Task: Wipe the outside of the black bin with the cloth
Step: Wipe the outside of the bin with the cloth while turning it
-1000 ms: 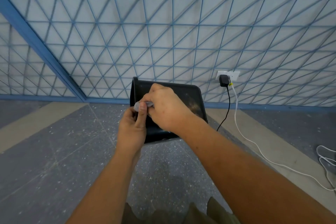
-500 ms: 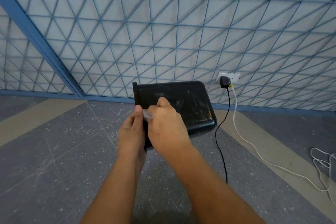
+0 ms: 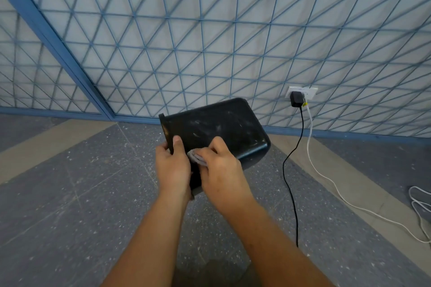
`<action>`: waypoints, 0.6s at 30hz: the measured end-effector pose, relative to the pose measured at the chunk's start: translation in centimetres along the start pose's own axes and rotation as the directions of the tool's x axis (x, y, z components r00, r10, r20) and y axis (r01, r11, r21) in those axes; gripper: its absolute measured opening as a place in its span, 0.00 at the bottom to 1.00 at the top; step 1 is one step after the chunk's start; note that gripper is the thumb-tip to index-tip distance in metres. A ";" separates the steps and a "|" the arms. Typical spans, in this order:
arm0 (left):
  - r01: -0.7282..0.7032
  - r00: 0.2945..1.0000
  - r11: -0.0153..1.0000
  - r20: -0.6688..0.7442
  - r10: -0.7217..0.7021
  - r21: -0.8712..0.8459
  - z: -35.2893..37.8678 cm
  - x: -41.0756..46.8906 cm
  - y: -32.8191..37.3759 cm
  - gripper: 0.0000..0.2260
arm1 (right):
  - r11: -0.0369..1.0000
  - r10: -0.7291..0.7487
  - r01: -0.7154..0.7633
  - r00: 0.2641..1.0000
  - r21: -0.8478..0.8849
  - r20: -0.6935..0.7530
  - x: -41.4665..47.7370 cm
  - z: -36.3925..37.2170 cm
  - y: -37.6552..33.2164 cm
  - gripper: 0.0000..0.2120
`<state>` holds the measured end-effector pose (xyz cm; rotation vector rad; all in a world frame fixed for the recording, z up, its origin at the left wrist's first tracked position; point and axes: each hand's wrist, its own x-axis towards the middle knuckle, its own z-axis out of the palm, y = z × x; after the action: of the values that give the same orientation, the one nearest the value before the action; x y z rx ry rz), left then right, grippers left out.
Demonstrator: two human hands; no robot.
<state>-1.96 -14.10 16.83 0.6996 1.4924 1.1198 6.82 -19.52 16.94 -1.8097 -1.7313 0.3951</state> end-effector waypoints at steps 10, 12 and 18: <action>-0.180 0.980 0.979 -0.066 0.186 0.095 1.7 0.1 0.5 0.11 | 0.993 0.096 -0.076 0.965 0.089 -0.246 1.1 -1.8 2.0 0.10; -0.248 0.963 0.956 -0.071 0.261 0.153 1.6 0.1 0.6 0.13 | 0.995 0.064 -0.043 0.970 0.092 -0.237 1.0 -1.4 1.2 0.10; -0.251 0.953 0.959 -0.141 0.269 0.131 0.6 0.4 1.3 0.13 | 0.993 0.029 -0.003 0.978 0.121 -0.208 0.5 -1.3 2.5 0.09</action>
<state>-1.71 -13.09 17.86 0.9240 1.6403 1.3238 9.62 -19.28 16.55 -1.7143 -1.5173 0.2966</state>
